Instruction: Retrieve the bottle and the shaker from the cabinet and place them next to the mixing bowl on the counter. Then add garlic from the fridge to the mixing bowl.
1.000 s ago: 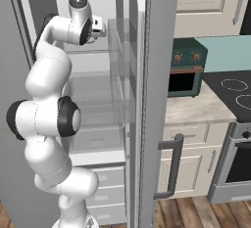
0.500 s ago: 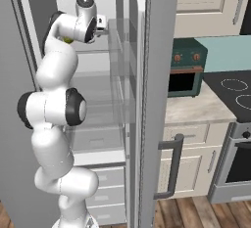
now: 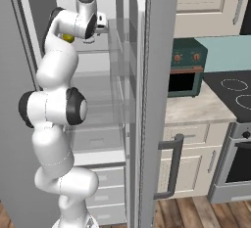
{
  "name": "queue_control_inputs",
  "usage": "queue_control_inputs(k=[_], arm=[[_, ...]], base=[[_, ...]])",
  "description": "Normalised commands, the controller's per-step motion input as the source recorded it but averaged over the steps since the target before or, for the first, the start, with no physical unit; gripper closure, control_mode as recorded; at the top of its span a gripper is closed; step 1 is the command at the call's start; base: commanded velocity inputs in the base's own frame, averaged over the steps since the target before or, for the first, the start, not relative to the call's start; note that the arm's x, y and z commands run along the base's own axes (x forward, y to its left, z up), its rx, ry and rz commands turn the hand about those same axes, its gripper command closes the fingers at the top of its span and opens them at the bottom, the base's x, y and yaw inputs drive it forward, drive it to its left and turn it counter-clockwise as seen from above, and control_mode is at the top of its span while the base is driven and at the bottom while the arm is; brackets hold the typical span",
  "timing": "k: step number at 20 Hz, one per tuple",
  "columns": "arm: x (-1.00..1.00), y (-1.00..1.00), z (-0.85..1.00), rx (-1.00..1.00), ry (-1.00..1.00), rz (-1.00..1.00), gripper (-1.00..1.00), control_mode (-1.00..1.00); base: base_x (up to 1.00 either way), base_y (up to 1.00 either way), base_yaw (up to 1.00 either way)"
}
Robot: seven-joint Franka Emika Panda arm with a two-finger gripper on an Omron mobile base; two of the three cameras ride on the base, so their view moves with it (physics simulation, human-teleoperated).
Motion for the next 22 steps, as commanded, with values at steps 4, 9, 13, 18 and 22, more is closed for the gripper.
queue_control_inputs(k=[4, 9, 13, 18, 22], arm=[[-0.28, -0.01, 0.00, 0.00, 0.00, 0.00, -1.00, -1.00], [-0.02, 0.00, -0.09, 0.00, 0.00, 0.00, -1.00, -1.00], [0.00, 0.00, -0.32, 0.00, 0.00, 0.00, -1.00, -1.00], [0.01, 0.00, -0.11, 0.00, 0.00, 0.00, -1.00, -1.00], [0.20, 0.00, 0.00, 0.00, 0.00, 0.00, -1.00, -1.00]], base=[[0.00, 0.00, 0.00], [0.00, 0.00, 0.00], [0.00, 0.00, 0.00], [0.00, 0.00, 0.00], [0.00, 0.00, 0.00]])
